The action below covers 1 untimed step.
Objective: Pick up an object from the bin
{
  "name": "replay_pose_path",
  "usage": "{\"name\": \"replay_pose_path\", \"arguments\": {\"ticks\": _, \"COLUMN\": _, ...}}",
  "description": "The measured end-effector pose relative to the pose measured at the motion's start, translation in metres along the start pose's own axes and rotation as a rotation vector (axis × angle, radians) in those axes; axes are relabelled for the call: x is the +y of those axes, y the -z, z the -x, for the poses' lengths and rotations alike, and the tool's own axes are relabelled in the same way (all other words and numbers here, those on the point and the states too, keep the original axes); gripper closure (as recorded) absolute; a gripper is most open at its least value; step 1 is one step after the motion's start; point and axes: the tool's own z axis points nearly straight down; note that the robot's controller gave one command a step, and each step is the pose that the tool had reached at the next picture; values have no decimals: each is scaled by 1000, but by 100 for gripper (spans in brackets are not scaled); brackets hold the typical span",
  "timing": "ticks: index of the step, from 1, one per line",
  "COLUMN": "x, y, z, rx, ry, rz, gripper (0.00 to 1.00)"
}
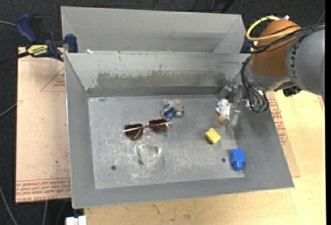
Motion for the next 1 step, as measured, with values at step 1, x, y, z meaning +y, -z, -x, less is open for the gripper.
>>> {"name": "replay_pose_path", "arguments": {"ticks": 1, "x": 2, "y": 2, "z": -4, "rx": -2, "ry": -208, "rz": 4, "gripper": 100}}
